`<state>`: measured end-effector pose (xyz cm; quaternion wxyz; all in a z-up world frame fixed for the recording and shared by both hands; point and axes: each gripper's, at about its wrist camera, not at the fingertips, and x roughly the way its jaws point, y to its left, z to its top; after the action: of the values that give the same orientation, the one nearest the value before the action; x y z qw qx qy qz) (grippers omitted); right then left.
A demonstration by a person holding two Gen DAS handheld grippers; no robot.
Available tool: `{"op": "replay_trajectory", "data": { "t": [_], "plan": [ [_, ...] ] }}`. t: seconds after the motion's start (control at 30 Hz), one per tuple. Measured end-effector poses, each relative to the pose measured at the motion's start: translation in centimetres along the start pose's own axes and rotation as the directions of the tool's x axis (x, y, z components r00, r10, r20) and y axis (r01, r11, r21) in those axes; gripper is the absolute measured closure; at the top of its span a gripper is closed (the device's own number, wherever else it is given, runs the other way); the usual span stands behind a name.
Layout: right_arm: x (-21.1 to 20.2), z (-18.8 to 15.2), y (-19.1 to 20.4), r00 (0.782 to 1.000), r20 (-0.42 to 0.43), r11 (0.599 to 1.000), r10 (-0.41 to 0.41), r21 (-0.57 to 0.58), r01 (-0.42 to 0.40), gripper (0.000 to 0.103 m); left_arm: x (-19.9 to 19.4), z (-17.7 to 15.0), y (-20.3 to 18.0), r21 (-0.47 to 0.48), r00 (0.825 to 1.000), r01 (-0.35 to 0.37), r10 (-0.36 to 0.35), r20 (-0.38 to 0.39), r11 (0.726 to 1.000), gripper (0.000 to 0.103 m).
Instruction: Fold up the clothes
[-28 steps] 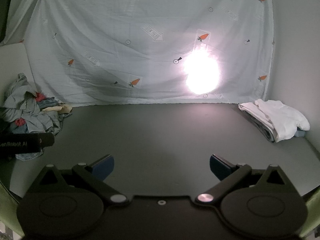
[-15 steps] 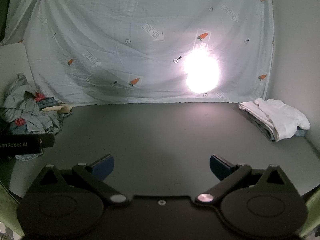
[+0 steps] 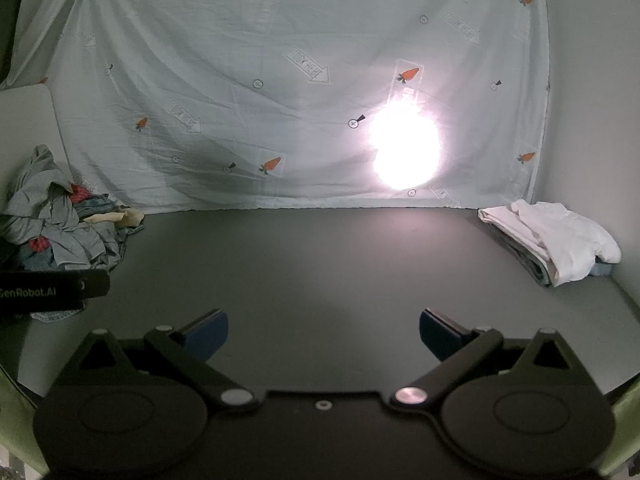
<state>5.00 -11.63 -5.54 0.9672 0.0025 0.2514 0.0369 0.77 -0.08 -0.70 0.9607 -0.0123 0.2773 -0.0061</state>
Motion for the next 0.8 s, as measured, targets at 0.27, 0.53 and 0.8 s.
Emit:
{"op": "replay_trajectory", "data": {
  "t": [0.27,0.53,0.8],
  "plan": [
    [-0.01,0.22,0.23,1.0,-0.002,1.0,-0.003,-0.002,0.003,0.0,0.11,-0.09,0.3,0.003,1.0,0.01,-0.01,-0.008,1.0,0.0],
    [-0.11,0.01,0.52,1.0,-0.001,1.0,-0.004,-0.004,0.004,0.0,0.13,-0.12,0.28,0.001,1.0,0.01,-0.01,-0.012,1.0,0.0],
    [-0.03,-0.05,0.33,1.0,-0.002,1.0,-0.003,-0.003,0.003,0.0,0.13,-0.2,0.0,0.002,1.0,0.008,-0.008,-0.016,1.0,0.0]
  ]
}}
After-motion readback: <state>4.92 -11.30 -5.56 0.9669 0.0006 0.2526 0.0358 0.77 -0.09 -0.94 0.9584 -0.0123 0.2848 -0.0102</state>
